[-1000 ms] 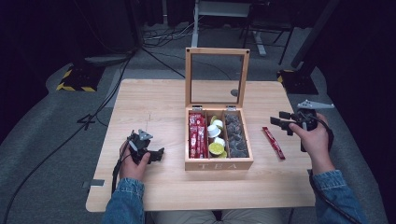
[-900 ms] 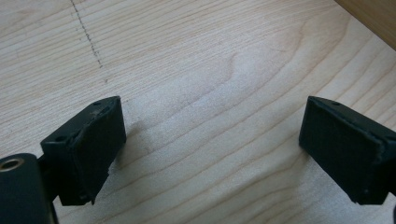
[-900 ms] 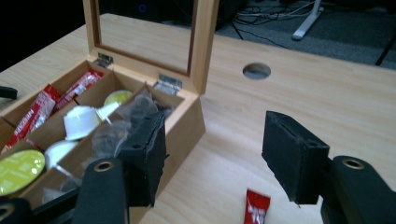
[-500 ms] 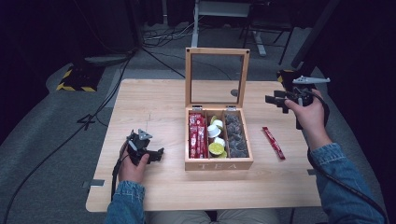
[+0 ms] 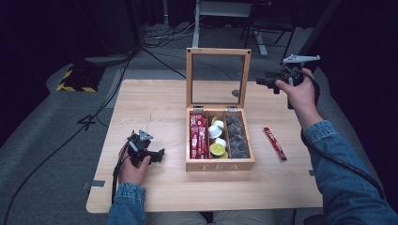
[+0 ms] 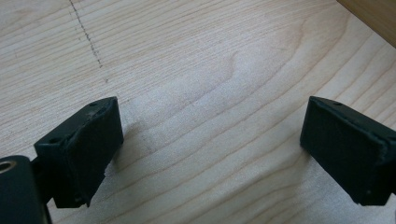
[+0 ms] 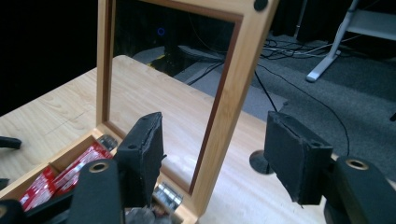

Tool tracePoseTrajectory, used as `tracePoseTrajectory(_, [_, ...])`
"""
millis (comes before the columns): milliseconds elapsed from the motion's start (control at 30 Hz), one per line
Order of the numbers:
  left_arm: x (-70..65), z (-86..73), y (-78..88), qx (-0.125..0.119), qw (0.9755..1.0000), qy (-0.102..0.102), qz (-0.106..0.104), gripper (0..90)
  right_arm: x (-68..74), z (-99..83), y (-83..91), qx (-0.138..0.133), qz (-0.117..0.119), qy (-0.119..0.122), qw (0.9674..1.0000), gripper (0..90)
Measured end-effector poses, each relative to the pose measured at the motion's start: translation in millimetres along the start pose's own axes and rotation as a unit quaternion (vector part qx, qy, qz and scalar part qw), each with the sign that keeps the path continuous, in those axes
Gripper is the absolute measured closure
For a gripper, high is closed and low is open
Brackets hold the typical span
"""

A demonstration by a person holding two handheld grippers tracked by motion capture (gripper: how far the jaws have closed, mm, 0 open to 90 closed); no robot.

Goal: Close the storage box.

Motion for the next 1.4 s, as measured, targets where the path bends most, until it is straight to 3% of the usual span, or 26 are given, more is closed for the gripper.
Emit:
tracePoseTrajectory(100, [0.0,0.0,0.0,0.0,1.0,0.0,0.0,6.2,-2.3,9.4,-12.0,0.005,-0.001,0.008,1.0,37.8])
tracePoseTrajectory(300, [0.0,0.1,0.0,0.0,1.0,0.0,0.0,6.2,-5.2,20.1,-33.9,0.001,0.0,0.001,1.0,36.8])
tracePoseTrajectory(733, [0.0,0.1,-0.1,0.0,1.0,0.0,0.0,6.2,-18.3,25.5,-71.9,0.009,-0.012,-0.009,0.9998,36.8])
tracePoseTrajectory(1067, [-0.3,0.1,-0.1,0.0,1.0,0.002,-0.001,6.2,-19.4,20.0,-91.2,0.017,0.0,-0.018,0.9997,39.0])
tracePoseTrajectory(1400, [0.0,0.1,-0.1,0.0,1.0,0.0,0.0,6.2,-16.6,15.1,-98.3,0.018,0.018,-0.027,0.9993,41.2])
Point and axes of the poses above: each handheld gripper's, and its own axes: y roughly backward along the jaws, z roughly out of its top, x roughly to its left, the point moved 6 cm from there along -y, roughly forward along the jaws, and after that the axes turned 6 degrees about y, right-handed, at the moved point
